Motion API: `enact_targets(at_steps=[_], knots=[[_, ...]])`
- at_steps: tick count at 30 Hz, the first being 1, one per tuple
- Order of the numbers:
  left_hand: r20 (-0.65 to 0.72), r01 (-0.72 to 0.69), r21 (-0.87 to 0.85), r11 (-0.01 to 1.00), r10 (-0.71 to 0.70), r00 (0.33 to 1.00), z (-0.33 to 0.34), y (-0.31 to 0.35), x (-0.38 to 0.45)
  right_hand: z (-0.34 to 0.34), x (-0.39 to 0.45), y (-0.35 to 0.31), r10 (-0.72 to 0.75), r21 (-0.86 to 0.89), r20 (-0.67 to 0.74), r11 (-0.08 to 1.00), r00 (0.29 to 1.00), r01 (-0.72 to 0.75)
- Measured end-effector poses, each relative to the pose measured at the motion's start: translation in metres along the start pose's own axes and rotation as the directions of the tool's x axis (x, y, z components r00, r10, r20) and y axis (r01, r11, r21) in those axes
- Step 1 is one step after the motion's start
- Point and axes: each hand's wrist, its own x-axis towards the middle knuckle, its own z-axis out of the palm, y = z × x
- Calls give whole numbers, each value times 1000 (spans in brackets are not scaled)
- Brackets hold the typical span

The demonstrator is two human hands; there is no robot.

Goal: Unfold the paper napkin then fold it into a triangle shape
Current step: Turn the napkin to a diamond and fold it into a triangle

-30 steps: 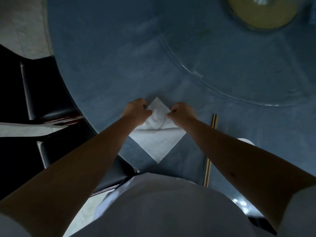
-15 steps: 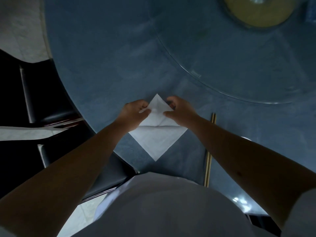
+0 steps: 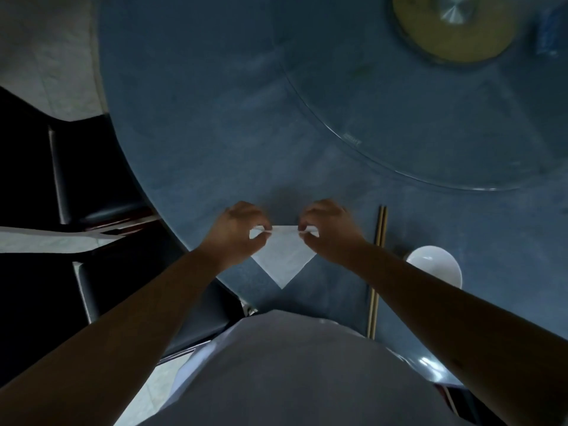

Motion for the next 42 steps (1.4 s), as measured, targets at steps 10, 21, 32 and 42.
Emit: enact_targets(at_steps=[10,21,32,42], knots=[[127,-64,219,974,37,991,20,-5,-42,29,-33,-7,-51,-113,99,992,994,62],[180,10,272,962,-61,982,22,-16,-63,34,-46,1,-58,-272,243,954,968,126],[162,136,388,912,-213,964,48,3,-54,47,-47,-6,21,-310,108,951,994,14],[151,136,538,832,-254,955,75,11,-49,74,-42,-9,76,-333,175,943,982,-13]])
